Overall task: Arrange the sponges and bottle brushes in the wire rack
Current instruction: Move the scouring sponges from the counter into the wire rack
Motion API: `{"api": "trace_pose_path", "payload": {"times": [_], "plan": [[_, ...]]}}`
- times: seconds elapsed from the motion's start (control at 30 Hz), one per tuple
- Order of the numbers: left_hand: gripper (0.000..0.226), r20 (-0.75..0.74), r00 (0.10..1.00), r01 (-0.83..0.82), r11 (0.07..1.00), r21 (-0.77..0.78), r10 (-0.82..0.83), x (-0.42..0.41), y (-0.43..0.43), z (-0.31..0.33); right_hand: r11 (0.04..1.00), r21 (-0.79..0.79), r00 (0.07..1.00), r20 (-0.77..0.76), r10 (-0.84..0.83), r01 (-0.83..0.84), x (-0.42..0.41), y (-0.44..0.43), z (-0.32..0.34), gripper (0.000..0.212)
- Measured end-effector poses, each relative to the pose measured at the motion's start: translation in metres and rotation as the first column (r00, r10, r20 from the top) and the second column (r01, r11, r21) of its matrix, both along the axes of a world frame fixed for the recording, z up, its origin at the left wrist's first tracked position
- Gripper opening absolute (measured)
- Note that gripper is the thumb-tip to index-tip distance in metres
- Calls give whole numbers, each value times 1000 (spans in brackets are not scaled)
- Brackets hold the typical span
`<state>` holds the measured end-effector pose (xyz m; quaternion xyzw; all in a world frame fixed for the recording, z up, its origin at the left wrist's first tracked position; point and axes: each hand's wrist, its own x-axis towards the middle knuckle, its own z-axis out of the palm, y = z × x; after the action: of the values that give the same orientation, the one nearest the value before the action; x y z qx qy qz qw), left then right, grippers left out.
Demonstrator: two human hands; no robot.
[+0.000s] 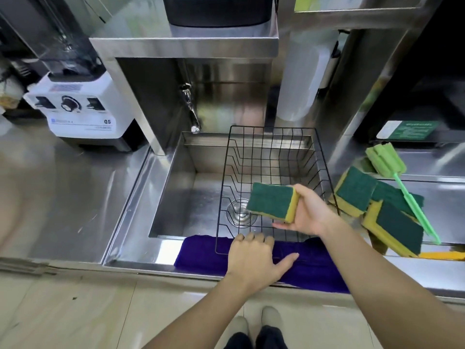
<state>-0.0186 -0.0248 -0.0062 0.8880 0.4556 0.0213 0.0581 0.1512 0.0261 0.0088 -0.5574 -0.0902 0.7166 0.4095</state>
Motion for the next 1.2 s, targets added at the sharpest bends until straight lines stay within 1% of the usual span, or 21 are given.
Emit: {"api": "trace_pose_path", "payload": {"times": [0.1, 0.13, 0.2, 0.27, 0.33, 0.37, 0.4, 0.47, 0.57, 0.63, 0.73, 0.77, 0.8, 0.83, 0.87, 0.9, 0.93, 0.97, 1.07, 1.13, 1.2], "plan": [[63, 55, 998, -11, 999, 35, 10, 0, -1, -4, 993, -108, 992, 108, 67, -55, -10, -4, -15, 25], [62, 74, 997, -14, 999, 38, 11, 0, -1, -3, 991, -122, 987, 144, 71, -54, -12, -4, -18, 27], [63, 92, 996, -23, 999, 37, 19, 1, -1, -2, 989, -136, 977, 194, 91, -65, -13, -3, -19, 42], [64, 103, 994, -31, 998, 49, 26, 1, -2, -3, 982, -101, 952, 248, 178, -157, -15, -2, -17, 43], [65, 105, 994, -28, 998, 53, 23, 2, -2, -4, 968, -32, 896, 373, 243, -249, -19, 0, -18, 49], [65, 107, 994, -25, 998, 56, 19, 2, -1, -5, 966, 5, 865, 445, 231, -260, -22, 2, -17, 52], [65, 113, 993, -23, 998, 66, 16, 1, -1, -6, 965, 48, 844, 498, 200, -257, -24, 4, -16, 49], [61, 143, 990, -22, 994, 103, 7, 0, -1, -7, 953, 130, 836, 523, 167, -273, -27, 6, -17, 34], [54, 181, 983, -21, 983, 181, -12, -1, -2, -8, 900, 148, 815, 502, 288, -409, -26, 2, -18, 24], [52, 191, 981, -22, 978, 206, -19, -2, -3, -9, 873, 110, 762, 547, 347, -476, -25, -2, -20, 22], [53, 185, 982, -10, 980, 197, -28, -1, -2, -10, 817, 46, 638, 650, 413, -575, -25, -5, -23, 17], [54, 180, 983, -5, 979, 202, -32, 0, -2, -11, 795, 28, 575, 706, 414, -606, -24, -5, -25, 16], [54, 177, 983, 2, 977, 211, -40, 1, -3, -11, 764, -21, 471, 777, 419, -645, -24, -4, -26, 15], [53, 176, 983, 10, 975, 221, -50, 2, -3, -11, 722, -92, 337, 839, 427, -685, -24, -3, -25, 21], [52, 176, 982, 20, 973, 230, -62, 3, -3, -12, 685, -168, 213, 875, 435, -709, -25, -4, -22, 32], [52, 175, 982, 32, 972, 233, -74, 5, -4, -12, 666, -205, 148, 889, 433, -718, -25, -5, -19, 43], [52, 171, 982, 45, 972, 230, -86, 7, -4, -12, 664, -200, 142, 894, 424, -720, -26, -7, -16, 49], [52, 161, 982, 61, 972, 225, -99, 11, -6, -11, 675, -167, 160, 905, 394, -719, -25, -9, -12, 50], [53, 141, 978, 121, 971, 204, -151, 22, -11, -11, 744, -32, 190, 959, 211, -667, -16, -13, 7, 34], [54, 129, 976, 150, 972, 179, -174, 30, -13, -11, 829, 93, 206, 978, 27, -551, -1, -14, 20, 23], [54, 126, 976, 161, 976, 144, -180, 38, -15, -9, 905, 197, 167, 976, -142, -377, 17, -14, 32, 21]]}}
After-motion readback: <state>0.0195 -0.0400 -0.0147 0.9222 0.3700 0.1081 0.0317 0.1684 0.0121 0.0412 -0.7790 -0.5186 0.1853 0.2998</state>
